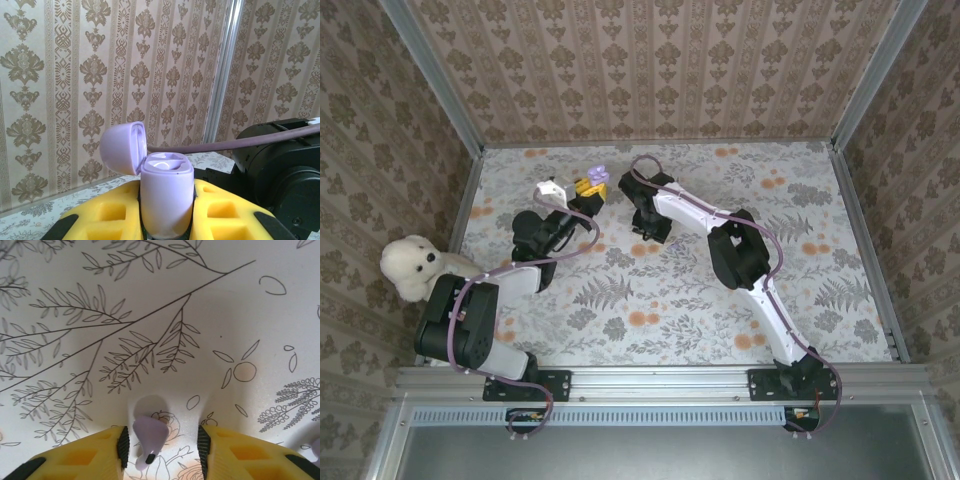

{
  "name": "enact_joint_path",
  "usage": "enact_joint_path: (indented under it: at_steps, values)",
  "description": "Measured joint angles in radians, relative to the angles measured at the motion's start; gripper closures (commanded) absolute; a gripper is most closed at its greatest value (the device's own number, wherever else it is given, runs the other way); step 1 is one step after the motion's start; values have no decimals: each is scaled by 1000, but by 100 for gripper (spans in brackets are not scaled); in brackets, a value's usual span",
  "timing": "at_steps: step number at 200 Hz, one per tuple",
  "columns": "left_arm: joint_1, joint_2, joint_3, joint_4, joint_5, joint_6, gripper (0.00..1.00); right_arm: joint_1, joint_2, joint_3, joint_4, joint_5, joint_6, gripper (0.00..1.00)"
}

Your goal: Insert wireless bluetooth earbuds into charging case

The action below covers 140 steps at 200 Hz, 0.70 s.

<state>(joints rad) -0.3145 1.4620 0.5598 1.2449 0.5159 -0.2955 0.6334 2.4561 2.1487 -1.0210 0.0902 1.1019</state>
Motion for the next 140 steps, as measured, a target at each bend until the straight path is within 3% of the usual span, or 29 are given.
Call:
enact_joint_path:
  at_steps: [66, 140]
  values:
    - [0, -4, -4, 2, -5, 0, 100, 0, 1, 10, -8, 8, -154, 74]
    - [0, -5, -4, 2, -8, -1, 100, 8, -18, -31, 26, -19, -377, 77]
